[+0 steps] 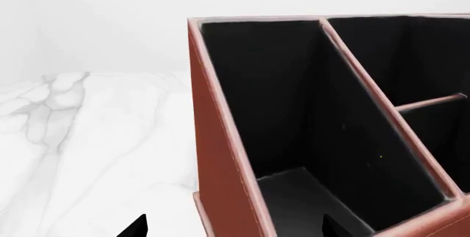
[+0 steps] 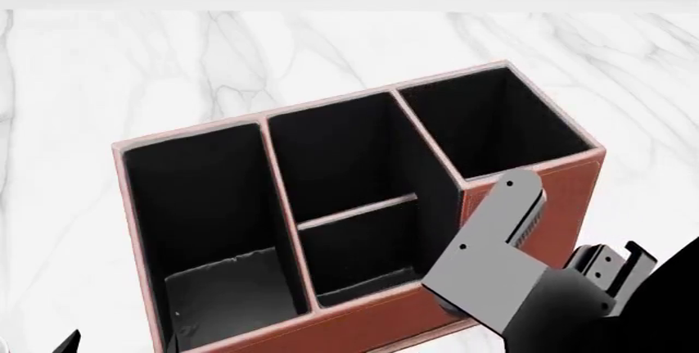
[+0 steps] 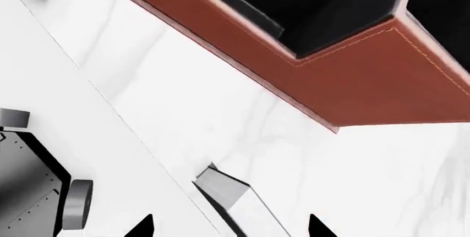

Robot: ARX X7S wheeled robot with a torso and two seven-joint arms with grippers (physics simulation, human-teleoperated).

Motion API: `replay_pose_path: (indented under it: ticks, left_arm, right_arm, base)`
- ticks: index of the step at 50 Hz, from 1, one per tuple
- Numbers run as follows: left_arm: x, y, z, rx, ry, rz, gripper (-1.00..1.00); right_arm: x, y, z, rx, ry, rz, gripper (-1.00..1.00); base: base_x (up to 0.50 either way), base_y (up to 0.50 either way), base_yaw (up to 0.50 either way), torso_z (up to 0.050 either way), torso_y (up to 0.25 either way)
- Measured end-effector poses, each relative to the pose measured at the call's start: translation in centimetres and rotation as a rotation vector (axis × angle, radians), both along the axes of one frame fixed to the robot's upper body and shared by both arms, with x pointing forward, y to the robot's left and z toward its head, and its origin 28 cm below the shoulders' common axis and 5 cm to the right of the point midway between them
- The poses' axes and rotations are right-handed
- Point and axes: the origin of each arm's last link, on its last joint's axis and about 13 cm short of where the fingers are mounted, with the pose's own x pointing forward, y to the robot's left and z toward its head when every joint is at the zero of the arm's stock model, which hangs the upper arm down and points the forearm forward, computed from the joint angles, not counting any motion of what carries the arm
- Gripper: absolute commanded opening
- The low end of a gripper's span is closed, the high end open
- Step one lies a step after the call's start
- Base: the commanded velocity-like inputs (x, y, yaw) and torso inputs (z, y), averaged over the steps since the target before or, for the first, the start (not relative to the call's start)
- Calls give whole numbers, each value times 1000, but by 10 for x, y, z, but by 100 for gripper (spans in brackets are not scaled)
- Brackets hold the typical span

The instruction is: Pick up the book and place it in the left compartment of the caddy.

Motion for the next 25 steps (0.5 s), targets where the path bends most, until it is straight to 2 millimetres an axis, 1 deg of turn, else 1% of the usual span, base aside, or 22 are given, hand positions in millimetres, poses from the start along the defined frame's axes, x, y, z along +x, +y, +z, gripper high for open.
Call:
replay_pose_path:
  ticks: [25]
  left_arm:
    - [0,0,0,0,1,0,100]
  right_arm:
    - [4,-16,1,-24,-2,-101,100]
  base:
    - [0,0,0,0,0]
